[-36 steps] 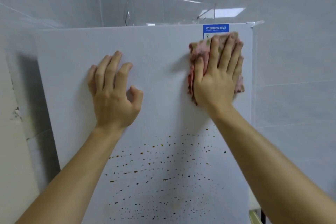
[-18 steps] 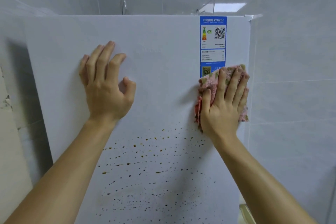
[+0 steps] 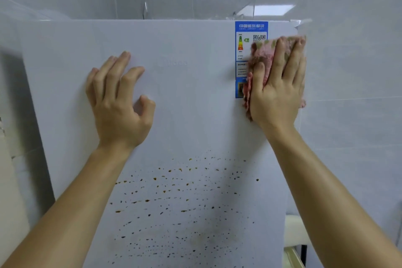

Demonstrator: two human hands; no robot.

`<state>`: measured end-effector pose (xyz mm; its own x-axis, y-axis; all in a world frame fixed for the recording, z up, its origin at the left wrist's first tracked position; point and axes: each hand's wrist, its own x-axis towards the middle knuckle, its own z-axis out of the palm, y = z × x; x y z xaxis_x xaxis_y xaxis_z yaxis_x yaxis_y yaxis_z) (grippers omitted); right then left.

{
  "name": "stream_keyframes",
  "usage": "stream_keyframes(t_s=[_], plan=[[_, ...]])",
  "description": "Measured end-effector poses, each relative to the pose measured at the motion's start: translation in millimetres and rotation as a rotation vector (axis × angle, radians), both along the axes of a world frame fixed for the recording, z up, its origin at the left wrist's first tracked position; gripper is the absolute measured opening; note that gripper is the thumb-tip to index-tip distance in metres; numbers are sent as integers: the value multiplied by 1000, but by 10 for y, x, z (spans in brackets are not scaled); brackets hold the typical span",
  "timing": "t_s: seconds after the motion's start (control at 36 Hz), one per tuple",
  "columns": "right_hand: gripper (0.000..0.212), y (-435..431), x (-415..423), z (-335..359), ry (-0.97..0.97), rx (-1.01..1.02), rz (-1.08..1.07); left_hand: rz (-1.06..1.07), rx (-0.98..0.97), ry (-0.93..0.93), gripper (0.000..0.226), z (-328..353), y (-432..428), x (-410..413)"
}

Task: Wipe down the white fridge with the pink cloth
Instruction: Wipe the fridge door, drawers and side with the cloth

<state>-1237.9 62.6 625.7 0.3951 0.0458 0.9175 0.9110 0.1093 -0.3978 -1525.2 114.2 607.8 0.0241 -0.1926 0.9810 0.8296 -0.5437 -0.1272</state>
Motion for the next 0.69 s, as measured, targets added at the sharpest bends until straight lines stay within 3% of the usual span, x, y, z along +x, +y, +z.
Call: stream_keyframes(t_s=[0.19, 0.36, 0.53, 0.69], plan=[[73, -49, -5, -823, 75, -100, 22, -4, 7, -17, 44, -2, 16, 10], [76, 14, -92, -265, 188, -14, 39, -19, 3, -16, 44, 19, 15, 0], [74, 78, -67, 176, 146, 14, 37, -22, 13, -16, 44, 6, 33, 2], [66, 85, -131, -666, 26, -27, -53, -36, 1, -3, 45, -9, 16, -11]])
